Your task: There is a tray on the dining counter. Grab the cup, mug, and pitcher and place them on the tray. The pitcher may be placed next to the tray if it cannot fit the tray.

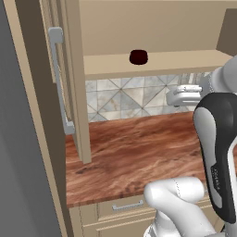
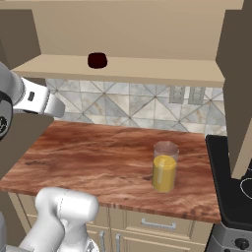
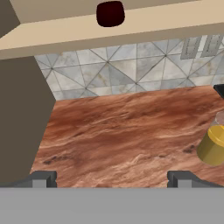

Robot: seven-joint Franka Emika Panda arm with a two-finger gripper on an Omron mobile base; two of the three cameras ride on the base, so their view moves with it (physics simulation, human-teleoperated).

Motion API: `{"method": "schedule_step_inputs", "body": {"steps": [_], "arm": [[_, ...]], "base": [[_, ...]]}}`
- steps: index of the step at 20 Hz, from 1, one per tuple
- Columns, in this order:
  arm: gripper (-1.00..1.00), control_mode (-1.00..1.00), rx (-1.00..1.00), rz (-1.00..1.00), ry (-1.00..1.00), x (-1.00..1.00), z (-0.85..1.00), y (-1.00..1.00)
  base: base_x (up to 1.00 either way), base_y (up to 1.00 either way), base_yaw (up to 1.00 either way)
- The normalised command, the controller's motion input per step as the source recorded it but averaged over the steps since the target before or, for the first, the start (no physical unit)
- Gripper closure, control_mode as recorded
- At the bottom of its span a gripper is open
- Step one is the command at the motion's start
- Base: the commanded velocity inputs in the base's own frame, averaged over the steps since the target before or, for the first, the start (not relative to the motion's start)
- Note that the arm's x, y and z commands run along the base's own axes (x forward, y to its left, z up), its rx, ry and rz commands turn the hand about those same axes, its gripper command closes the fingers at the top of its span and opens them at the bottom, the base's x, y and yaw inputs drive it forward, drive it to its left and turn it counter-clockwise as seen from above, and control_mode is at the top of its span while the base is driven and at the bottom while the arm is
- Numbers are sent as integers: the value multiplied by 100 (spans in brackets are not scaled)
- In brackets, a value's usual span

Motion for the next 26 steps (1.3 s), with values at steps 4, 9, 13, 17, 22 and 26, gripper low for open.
{"method": "schedule_step_inputs", "body": {"steps": [4,9,13,17,22,26], "arm": [[-100,-100,0,0,-2,0,8,-11],[-100,-100,0,0,-2,0,18,-9],[-100,-100,0,0,0,16,22,0],[-100,-100,0,0,0,9,20,0],[-100,-100,-5,0,0,9,6,0],[-100,-100,-8,4,0,9,0,0]], "base": [[0,0,0],[0,0,0],[0,0,0],[0,0,0],[0,0,0],[0,0,0]]}}
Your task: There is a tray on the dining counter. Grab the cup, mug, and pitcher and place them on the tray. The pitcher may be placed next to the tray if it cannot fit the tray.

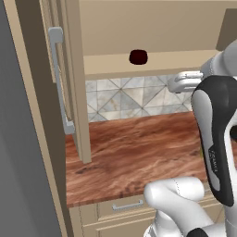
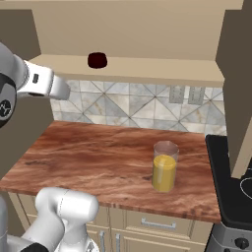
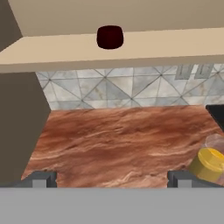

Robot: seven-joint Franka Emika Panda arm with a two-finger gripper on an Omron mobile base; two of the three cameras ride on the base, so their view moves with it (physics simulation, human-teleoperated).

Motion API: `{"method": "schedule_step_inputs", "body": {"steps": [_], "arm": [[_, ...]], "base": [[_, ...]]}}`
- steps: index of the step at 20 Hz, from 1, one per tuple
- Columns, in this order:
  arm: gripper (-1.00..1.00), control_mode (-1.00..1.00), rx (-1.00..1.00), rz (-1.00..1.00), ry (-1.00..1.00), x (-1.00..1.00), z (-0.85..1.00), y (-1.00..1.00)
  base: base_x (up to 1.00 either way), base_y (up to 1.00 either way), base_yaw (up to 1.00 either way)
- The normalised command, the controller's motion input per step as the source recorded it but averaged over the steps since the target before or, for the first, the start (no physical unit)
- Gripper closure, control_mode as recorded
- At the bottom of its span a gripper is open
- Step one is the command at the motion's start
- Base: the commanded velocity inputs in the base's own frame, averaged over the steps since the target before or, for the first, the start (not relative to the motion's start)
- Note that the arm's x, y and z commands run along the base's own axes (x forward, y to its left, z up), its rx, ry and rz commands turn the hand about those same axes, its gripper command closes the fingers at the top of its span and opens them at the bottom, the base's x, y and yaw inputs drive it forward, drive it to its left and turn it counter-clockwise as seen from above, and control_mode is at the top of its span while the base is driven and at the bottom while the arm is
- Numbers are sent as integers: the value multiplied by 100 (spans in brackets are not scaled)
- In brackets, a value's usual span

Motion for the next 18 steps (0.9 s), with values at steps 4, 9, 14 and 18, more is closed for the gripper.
{"method": "schedule_step_inputs", "body": {"steps": [4,9,14,18], "arm": [[-100,-100,-7,3,0,9,0,0],[-100,-100,-3,1,-2,12,0,0],[-100,-100,0,0,0,27,0,0],[-100,-100,0,0,-1,36,0,0]], "base": [[0,0,0],[0,0,0],[0,0,0],[0,0,0]]}}
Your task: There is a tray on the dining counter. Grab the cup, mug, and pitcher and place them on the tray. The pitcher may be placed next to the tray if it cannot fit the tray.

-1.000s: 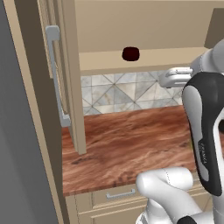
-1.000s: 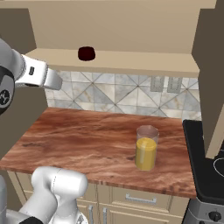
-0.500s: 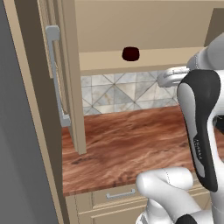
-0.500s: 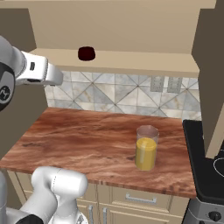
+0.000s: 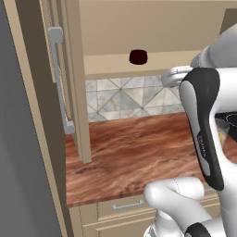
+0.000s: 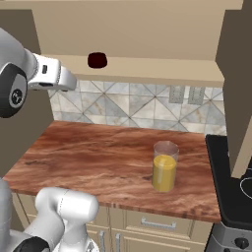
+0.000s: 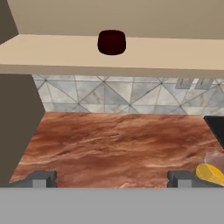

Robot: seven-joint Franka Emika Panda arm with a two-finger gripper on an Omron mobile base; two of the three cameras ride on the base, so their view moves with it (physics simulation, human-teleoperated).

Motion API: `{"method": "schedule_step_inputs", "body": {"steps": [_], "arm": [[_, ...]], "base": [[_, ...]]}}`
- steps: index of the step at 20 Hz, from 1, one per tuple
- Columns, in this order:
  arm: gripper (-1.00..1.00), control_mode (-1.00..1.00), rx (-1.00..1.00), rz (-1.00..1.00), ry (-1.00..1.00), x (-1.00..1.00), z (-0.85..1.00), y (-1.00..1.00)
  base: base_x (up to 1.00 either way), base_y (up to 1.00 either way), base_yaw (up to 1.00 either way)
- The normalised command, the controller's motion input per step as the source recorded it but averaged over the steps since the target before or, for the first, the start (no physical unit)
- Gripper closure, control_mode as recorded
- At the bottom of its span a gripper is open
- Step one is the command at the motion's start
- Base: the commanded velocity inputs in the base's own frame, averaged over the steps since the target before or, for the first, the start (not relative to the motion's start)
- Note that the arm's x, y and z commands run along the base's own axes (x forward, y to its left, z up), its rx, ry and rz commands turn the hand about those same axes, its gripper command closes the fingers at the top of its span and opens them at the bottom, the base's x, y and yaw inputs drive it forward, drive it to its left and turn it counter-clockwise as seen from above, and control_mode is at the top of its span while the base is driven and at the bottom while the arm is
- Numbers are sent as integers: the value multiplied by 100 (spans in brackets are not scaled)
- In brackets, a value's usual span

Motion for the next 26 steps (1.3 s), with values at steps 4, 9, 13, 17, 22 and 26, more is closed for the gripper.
{"method": "schedule_step_inputs", "body": {"steps": [4,9,13,17,22,26], "arm": [[-100,-100,0,0,-2,30,0,0],[-100,-100,0,0,-1,32,2,0],[-100,-100,0,0,-1,28,3,0],[-100,-100,0,0,-1,27,6,0],[-100,-100,0,0,0,30,5,0],[-100,-100,0,0,0,32,4,0]], "base": [[0,0,0],[0,0,0],[0,0,0],[0,0,0],[0,0,0],[0,0,0]]}}
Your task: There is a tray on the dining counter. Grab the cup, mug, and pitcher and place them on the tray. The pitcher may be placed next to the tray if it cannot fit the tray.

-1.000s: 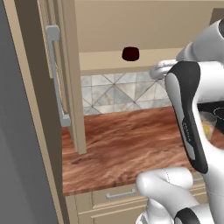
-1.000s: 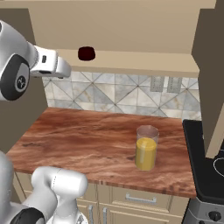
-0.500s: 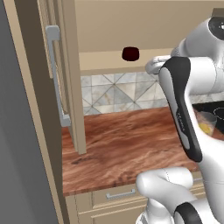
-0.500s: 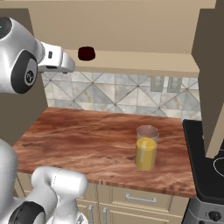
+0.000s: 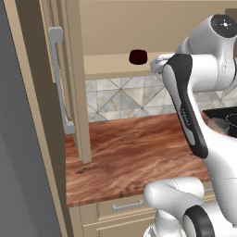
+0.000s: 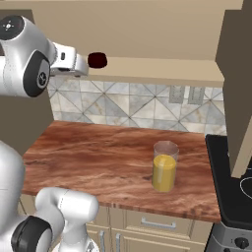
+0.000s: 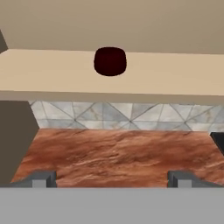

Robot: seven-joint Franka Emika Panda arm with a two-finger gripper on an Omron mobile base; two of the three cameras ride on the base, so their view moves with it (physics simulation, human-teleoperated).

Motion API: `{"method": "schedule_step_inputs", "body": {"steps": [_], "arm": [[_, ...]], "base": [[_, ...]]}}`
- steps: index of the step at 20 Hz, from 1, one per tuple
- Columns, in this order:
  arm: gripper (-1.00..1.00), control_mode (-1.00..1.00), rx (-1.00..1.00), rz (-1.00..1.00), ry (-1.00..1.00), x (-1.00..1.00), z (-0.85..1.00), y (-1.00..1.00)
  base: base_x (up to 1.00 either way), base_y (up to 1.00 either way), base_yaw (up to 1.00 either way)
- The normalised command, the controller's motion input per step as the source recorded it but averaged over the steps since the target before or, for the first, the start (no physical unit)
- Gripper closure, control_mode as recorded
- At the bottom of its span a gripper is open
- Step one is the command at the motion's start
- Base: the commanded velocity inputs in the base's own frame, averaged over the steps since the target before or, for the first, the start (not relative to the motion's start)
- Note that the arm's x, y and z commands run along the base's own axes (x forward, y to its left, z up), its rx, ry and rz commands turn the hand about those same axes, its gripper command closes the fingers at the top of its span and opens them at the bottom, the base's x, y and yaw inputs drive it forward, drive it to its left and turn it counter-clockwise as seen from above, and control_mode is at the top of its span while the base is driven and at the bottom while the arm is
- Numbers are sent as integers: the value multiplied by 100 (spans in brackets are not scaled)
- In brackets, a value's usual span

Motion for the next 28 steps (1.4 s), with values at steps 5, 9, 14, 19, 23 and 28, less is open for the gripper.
{"method": "schedule_step_inputs", "body": {"steps": [5,9,14,19,23,28], "arm": [[-100,-100,0,0,0,33,0,0],[-100,-100,0,0,0,33,0,0],[-100,-100,0,0,0,33,0,0],[-100,-100,0,0,0,31,0,1],[-100,-100,0,0,0,31,0,3],[-100,-100,0,0,0,37,0,7]], "base": [[0,0,0],[0,0,0],[0,0,0],[0,0,0],[0,0,0],[0,0,0]]}}
